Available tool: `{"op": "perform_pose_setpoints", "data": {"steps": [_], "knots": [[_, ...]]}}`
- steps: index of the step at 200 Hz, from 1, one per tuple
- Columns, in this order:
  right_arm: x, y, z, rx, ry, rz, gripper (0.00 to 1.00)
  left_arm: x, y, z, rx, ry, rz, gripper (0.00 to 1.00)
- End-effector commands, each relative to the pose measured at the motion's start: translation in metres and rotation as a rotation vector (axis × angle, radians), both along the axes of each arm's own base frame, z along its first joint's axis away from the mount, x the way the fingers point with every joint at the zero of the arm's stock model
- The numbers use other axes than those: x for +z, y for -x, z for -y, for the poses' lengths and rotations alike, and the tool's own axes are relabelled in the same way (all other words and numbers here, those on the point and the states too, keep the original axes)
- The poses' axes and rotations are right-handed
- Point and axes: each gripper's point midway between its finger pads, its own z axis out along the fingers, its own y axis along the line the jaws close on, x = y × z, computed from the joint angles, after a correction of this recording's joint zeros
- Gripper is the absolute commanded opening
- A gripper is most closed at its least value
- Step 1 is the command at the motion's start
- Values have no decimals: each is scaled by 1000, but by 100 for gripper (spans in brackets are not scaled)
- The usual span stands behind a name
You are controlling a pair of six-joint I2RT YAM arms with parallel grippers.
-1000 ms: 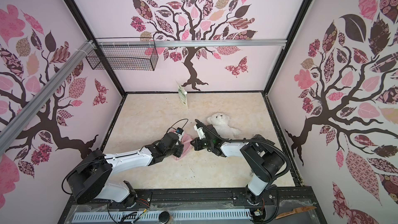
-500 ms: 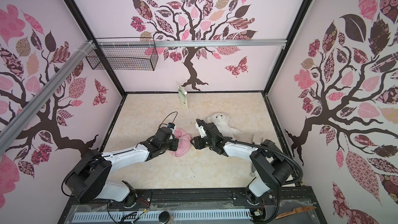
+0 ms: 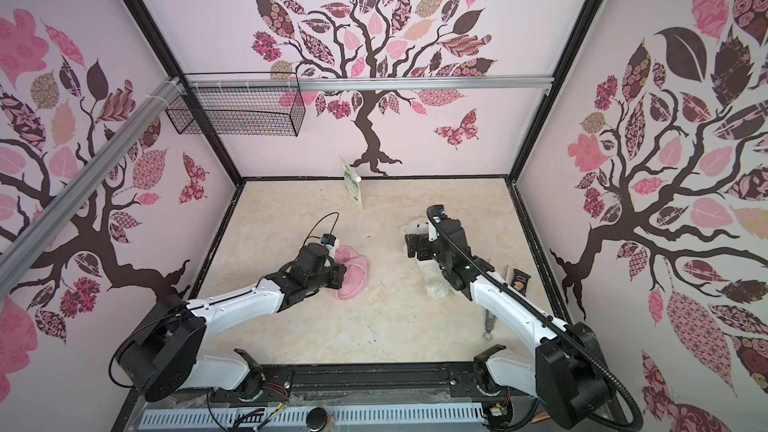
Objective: Dress the teddy bear
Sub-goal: 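Release the hoodie with the right gripper and grasp the white teddy bear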
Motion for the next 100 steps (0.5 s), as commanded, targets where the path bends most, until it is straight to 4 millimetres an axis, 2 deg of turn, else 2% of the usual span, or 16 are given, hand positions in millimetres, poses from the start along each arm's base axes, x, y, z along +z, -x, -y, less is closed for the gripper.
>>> {"op": "perform_pose_setpoints", "data": {"steps": [1,19,68,100], "knots": [[-12,-17,21,-65,41,-60,100,12,-5,1,1,13,24,0],[-22,-29,27,-85,80,-89,100,13,-4,2,-9,14,22,0],[-51,-53,26,-76,145,-155,99,15,-1,5,-27,29,15,0],[-85,-67,22,-51,194,-263,99,16,1,5,-31,31,14,0]]}}
